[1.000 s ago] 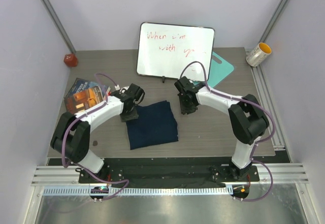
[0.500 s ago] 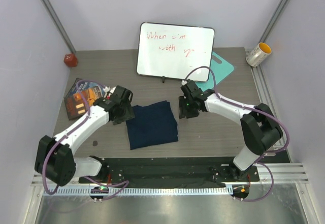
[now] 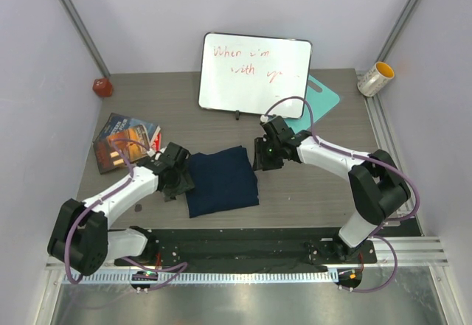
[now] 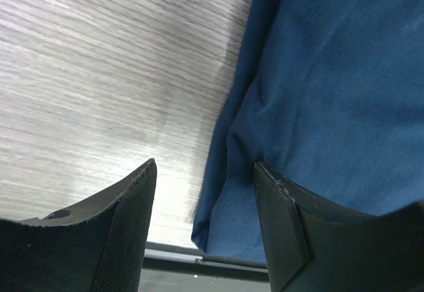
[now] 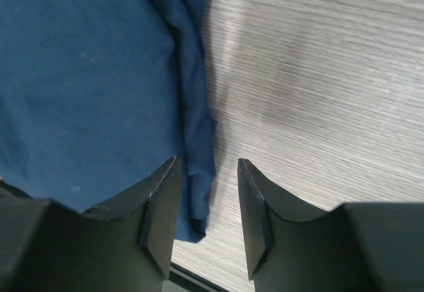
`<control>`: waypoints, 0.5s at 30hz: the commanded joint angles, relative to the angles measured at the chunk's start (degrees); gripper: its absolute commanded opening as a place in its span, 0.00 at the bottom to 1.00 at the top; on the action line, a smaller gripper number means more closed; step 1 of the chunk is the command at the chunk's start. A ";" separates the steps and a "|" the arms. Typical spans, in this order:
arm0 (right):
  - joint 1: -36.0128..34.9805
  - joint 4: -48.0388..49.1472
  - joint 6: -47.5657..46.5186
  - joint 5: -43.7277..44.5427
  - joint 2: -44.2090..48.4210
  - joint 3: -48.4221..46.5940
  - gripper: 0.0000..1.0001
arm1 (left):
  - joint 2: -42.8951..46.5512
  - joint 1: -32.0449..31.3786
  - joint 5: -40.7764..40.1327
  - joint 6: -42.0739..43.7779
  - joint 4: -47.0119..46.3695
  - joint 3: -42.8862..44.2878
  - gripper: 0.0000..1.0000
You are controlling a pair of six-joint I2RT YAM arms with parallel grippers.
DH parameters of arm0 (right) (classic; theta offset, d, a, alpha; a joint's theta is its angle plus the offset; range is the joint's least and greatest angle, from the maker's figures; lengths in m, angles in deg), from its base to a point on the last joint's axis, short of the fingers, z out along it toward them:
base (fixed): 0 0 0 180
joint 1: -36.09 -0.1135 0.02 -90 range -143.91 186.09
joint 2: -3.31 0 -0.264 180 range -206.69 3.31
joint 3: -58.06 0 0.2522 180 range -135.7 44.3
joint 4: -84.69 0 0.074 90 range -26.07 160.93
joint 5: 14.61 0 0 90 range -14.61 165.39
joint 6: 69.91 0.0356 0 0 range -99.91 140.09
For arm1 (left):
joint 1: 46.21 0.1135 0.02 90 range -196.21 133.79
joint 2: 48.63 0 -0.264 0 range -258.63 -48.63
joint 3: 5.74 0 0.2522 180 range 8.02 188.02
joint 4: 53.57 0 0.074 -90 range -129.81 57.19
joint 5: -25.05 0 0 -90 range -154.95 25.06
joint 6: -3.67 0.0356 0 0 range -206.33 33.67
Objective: Fold and stack the t-shirts
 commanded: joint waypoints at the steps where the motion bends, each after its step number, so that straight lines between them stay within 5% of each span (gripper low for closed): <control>1: 0.20 3.26 0.71 -1.88 0.55 -0.13 0.45 | 0.68 0.25 0.11 -1.79 -5.32 -2.87 0.61; 15: 0.20 6.61 1.24 -4.16 -1.81 0.58 0.46 | 3.68 0.77 -0.15 -1.35 -10.96 -9.29 0.63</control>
